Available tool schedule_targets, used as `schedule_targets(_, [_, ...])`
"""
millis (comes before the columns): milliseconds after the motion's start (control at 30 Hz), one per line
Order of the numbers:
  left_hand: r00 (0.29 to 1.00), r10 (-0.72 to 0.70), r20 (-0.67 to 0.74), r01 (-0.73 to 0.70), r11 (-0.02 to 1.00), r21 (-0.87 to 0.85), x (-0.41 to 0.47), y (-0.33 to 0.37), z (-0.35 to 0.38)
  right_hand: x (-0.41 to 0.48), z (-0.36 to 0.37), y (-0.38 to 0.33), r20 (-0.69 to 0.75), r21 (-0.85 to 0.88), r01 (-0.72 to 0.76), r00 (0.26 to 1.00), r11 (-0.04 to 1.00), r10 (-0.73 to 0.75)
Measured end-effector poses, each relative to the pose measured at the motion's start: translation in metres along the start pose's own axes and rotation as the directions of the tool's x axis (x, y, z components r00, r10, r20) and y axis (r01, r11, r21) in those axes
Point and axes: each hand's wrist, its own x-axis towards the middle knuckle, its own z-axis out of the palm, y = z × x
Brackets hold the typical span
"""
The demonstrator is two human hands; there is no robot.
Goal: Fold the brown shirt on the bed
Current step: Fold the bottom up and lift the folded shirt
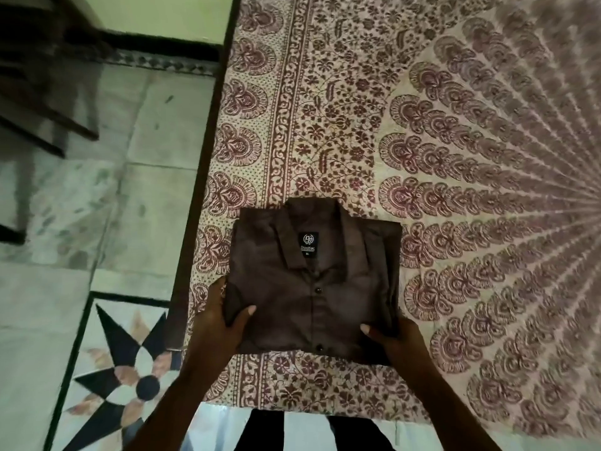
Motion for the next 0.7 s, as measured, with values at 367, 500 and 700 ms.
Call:
schedule_targets(367, [0.988, 0.153, -0.024, -0.15, 0.984, 0.091, 0.042, 0.014, -0.001, -0.01, 0.018, -0.044, -0.501, -0.423, 0.155, 0.781, 0.893, -0.373])
schedule_targets(500, [0.979, 0.164, -0.125, -0.162, 0.987, 0.025, 0.079, 0.035, 0.004, 0.04, 0.015, -0.077, -0.49, -0.373, 0.192, 0.79, 0.908, -0.369])
schedule_targets(700, [0.928, 0.245, -0.282, -0.256, 0.967, -0.004, 0.078, 0.054, 0.002, 0.066, 0.003, -0.099, -0.39, -0.061, 0.158, 0.905, 0.986, -0.169])
